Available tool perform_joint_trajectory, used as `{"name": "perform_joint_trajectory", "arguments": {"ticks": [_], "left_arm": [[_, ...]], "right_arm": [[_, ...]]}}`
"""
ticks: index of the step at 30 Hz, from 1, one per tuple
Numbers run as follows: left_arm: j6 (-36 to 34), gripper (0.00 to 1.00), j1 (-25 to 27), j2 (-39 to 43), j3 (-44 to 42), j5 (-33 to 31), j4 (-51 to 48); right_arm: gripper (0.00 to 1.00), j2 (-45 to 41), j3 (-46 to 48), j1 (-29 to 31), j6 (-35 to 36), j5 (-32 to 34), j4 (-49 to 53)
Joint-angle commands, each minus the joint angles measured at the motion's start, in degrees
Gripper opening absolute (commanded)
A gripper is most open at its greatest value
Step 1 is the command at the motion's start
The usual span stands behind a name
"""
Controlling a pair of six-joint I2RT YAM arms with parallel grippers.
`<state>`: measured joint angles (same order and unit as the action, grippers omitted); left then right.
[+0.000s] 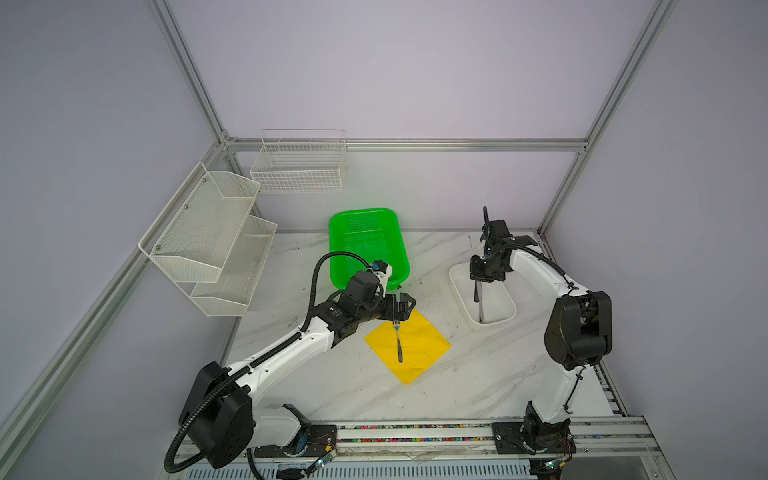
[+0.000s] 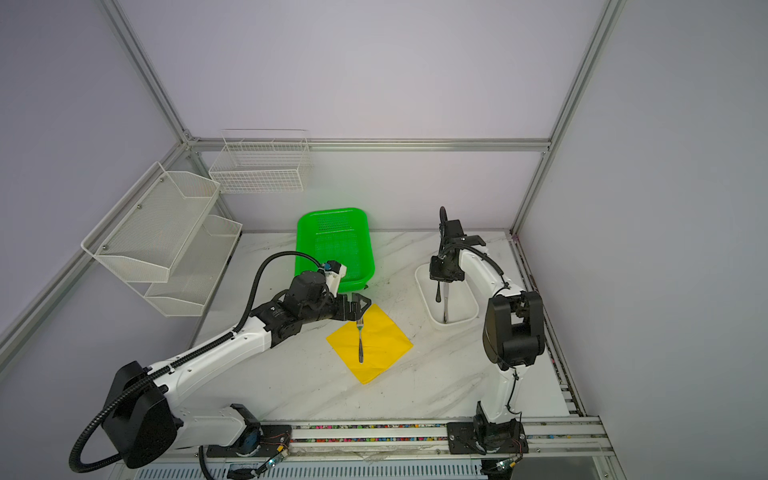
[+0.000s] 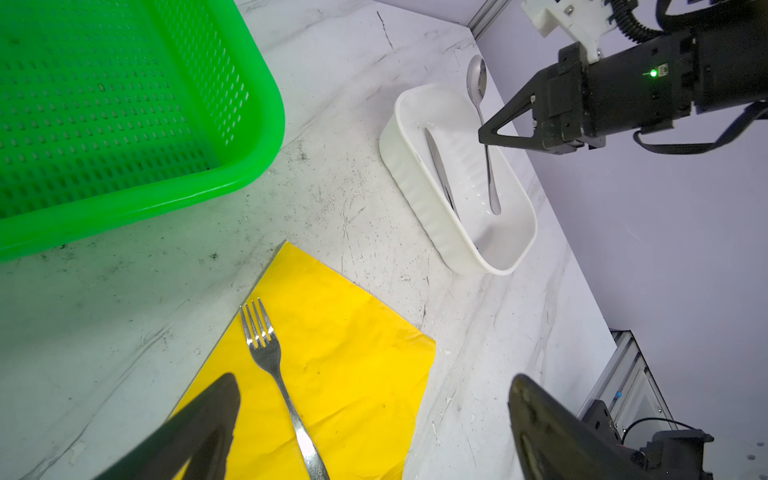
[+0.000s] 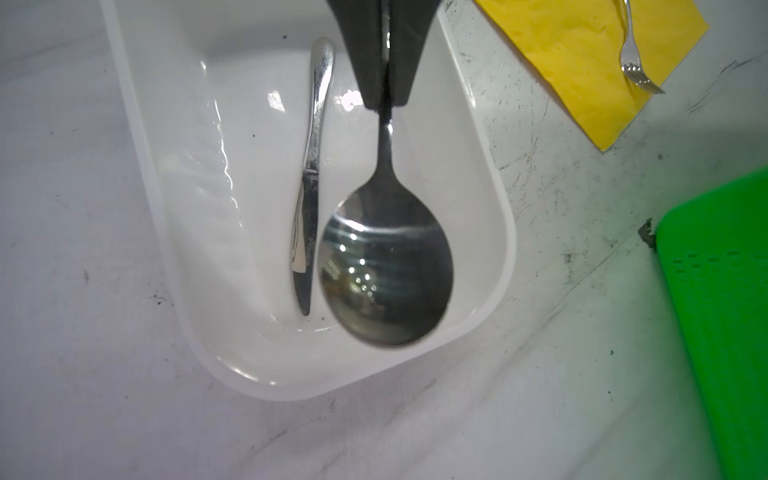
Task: Place the utensils on the paper napkin and roll it up
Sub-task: 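Lift the spoon with the right gripper and carry it over the napkin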
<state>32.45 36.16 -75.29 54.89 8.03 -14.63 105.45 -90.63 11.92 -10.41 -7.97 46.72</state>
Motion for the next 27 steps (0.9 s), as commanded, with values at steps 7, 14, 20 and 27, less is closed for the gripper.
{"name": "perform_joint_trajectory", "arguments": {"ticks": [7,14,20,27], "left_arm": [[2.95,1.0,-1.13,4.71,-5.54,-2.6,0.15],[4.6,1.0,-1.56,8.69,-8.88,-5.43,-1.65],[4.86,1.0,-1.88,11.64,-11.58,-5.84,-2.86],[5.43,1.0,-2.03,14.02,-14.37,-6.19,-3.11]], "right_arm": [[0.06,-7.45,7.66,9.05,-4.17,-3.54,0.57],[0.06,-7.63,14.68,19.17,-11.82,-4.95,-5.8],[0.06,-4.55,16.35,26.94,-16.71,-6.18,-10.84],[0.06,-0.41,17.14,31.7,-22.22,-5.88,-14.78]]}}
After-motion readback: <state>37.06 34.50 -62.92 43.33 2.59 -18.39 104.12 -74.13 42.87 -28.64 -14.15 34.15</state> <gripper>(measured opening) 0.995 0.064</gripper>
